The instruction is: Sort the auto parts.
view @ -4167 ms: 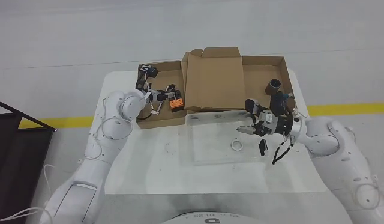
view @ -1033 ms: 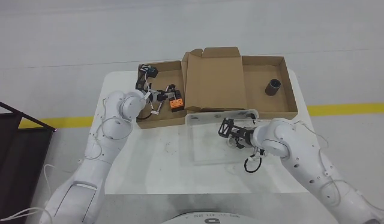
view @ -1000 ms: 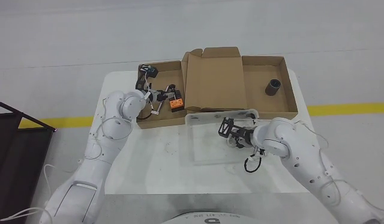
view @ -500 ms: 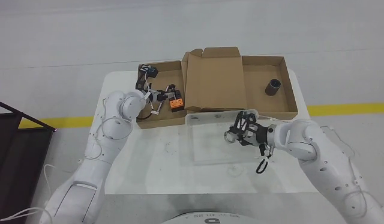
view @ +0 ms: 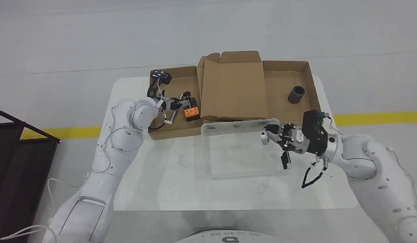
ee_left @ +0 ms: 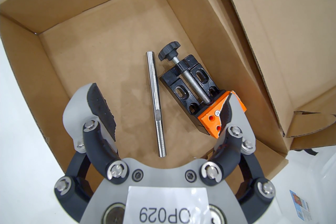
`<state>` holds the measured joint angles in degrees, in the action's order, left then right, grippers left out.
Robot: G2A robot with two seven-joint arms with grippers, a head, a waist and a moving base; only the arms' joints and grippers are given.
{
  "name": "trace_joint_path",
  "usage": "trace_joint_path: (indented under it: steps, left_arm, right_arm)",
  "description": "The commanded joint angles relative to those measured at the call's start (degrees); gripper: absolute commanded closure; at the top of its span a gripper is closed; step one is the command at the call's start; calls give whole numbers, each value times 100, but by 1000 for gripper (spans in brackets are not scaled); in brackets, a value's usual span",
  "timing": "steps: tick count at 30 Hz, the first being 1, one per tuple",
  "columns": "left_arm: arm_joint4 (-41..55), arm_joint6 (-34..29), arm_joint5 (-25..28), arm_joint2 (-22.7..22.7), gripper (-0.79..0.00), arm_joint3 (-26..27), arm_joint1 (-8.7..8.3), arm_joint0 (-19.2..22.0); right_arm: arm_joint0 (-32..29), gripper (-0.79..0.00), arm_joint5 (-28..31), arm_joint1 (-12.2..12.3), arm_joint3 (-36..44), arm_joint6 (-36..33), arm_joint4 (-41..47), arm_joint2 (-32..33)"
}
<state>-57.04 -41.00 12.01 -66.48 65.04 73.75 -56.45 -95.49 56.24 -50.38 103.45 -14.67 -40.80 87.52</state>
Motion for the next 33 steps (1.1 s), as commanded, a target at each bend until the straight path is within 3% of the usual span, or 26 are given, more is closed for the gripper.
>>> trace_joint_path:
  steps: [1, 5, 9, 13, 17, 24, 33]
  left_arm:
    - [0, 0, 0, 0, -785, 0, 0, 0]
    - [0, 0, 0, 0, -785, 0, 0, 0]
    - [0, 0, 0, 0, -785, 0, 0, 0]
    - [0, 0, 0, 0, -785, 0, 0, 0]
    - [0, 0, 0, 0, -785, 0, 0, 0]
    - [0, 0, 0, 0, -785, 0, 0, 0]
    - [0, 0, 0, 0, -785, 0, 0, 0]
  right_arm:
    - [0, 0, 1, 0, 0, 2, 0, 0]
    - [1, 0, -89, -6, -22, 8, 11, -20]
    - [309, 0, -857, -64, -345, 41, 464, -227]
    - [1008, 0, -1618, -128, -1055, -434, 1325, -563]
    - [1636, 0, -2086, -200, -1749, -691, 1546, -853]
    - [2356, 0, -3626, -325, -2842, -1061, 2030, -1066]
    - [2596, 0, -4025, -426, -3334, -909, 2044, -1244]
